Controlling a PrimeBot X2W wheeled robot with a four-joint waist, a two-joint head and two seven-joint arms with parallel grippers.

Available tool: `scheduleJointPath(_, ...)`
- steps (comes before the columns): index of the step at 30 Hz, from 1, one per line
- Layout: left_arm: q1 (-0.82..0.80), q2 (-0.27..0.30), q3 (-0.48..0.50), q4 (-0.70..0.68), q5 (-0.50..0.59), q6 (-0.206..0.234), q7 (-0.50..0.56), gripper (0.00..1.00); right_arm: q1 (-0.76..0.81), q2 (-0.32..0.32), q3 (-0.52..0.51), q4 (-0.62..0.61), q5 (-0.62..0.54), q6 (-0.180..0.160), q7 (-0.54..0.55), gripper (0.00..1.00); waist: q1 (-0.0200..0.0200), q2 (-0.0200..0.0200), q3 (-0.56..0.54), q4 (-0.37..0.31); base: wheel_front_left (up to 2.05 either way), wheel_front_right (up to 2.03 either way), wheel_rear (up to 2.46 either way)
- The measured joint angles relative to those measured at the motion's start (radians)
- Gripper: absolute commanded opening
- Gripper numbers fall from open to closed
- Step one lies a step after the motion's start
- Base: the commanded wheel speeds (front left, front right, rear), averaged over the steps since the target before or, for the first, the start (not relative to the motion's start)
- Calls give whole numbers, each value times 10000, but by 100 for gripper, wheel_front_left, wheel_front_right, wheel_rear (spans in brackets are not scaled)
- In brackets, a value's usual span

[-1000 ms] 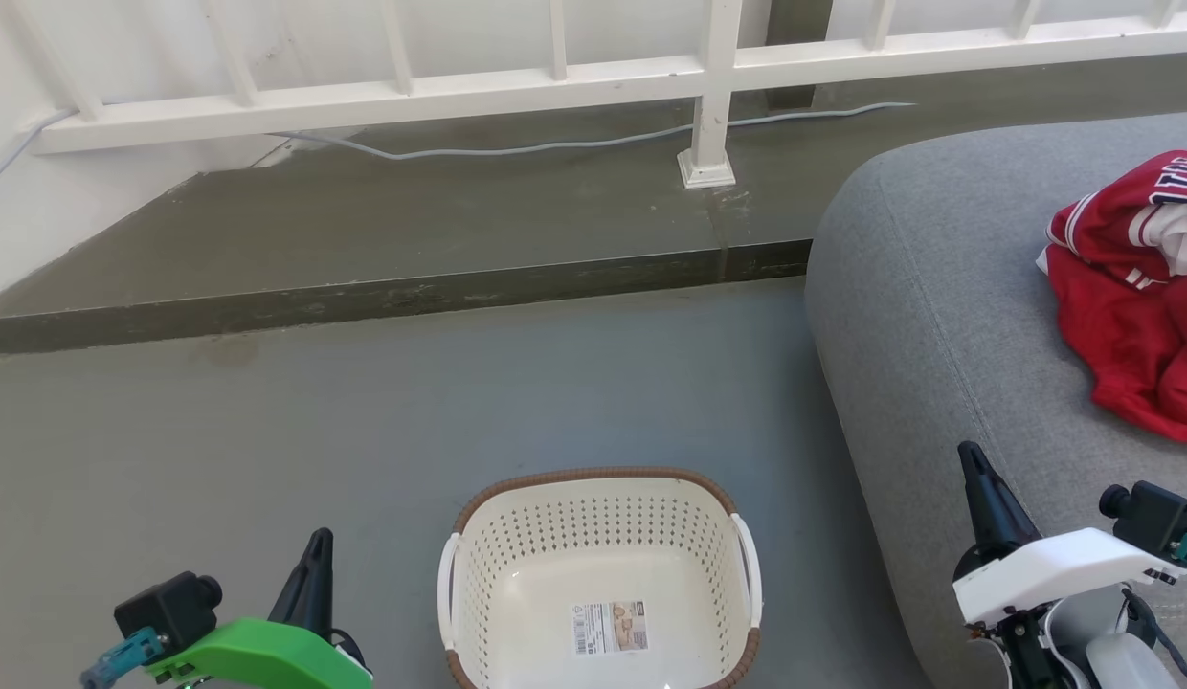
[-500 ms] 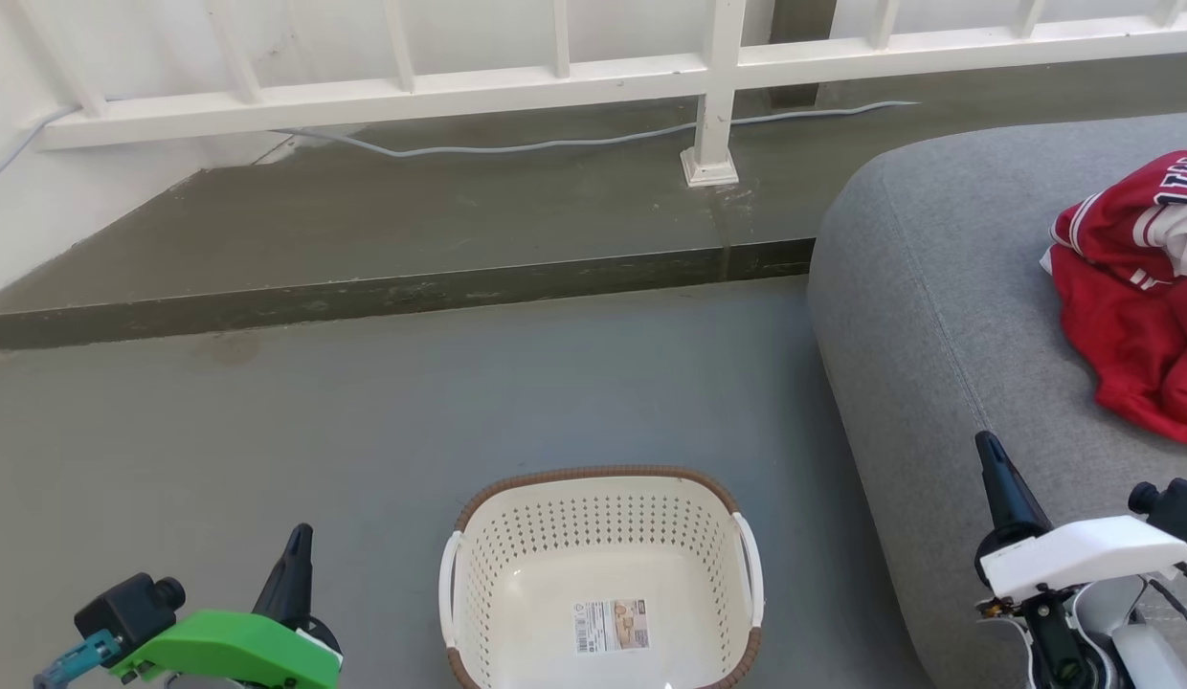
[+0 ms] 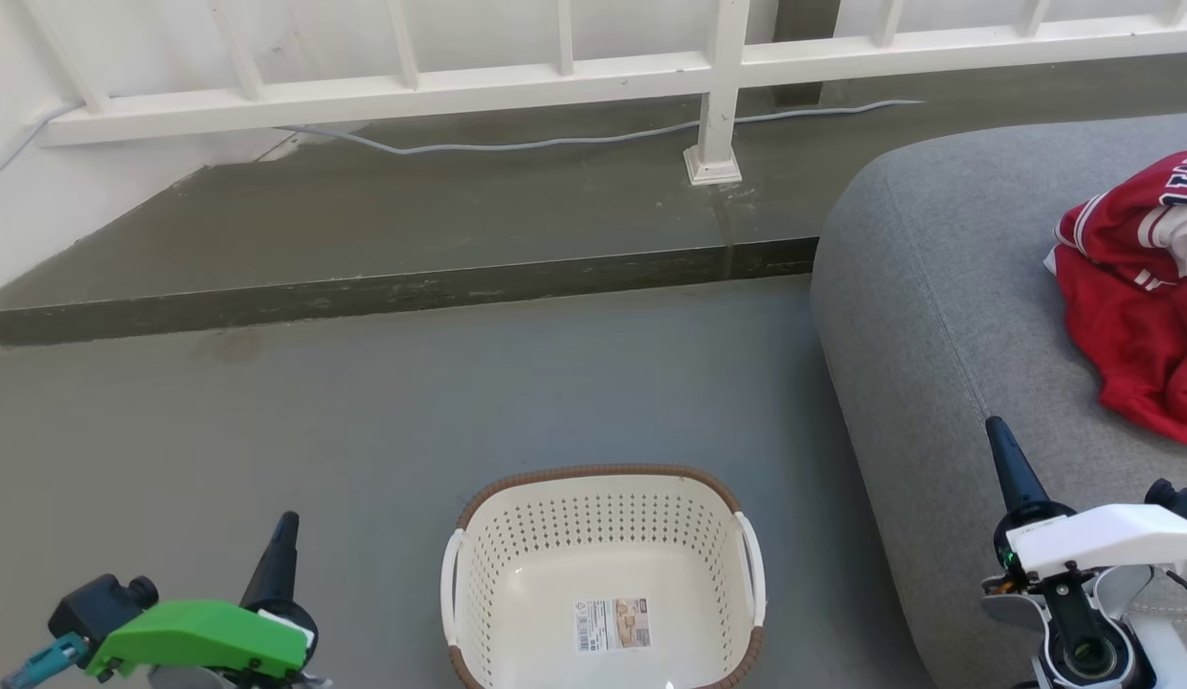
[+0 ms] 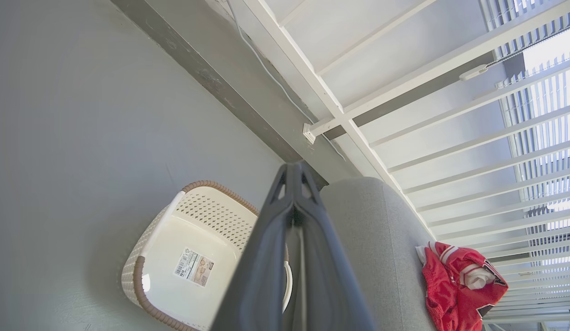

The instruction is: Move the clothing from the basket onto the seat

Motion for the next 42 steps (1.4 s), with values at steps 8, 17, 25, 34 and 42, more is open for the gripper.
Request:
scheduleJointPath(8,-132,-36,253,232,-999,-182,121,0,-76,65,-244,138,1070,104,146,0,0,0,13,23,0,0,0)
scheduleJointPath(17,-342,-71,566,376,-2067,-464,297,0,-247,98,-493,318,2247,282,362,0,0,0,27,50,0,0,0)
scheduleJointPath(25,-517,-104,817,575,-2986,-658,384,0,-463,127,-683,414,3126,357,487,0,0,0,38,71,0,0,0)
scheduleJointPath(34,-667,-142,1137,763,-4042,-876,493,0,-643,217,-961,587,4311,527,671,0,0,0,52,97,0,0,0)
scheduleJointPath(42,-811,-217,1398,936,-4899,-1066,648,0,-749,303,-1172,721,5225,616,796,0,0,0,62,116,0,0,0)
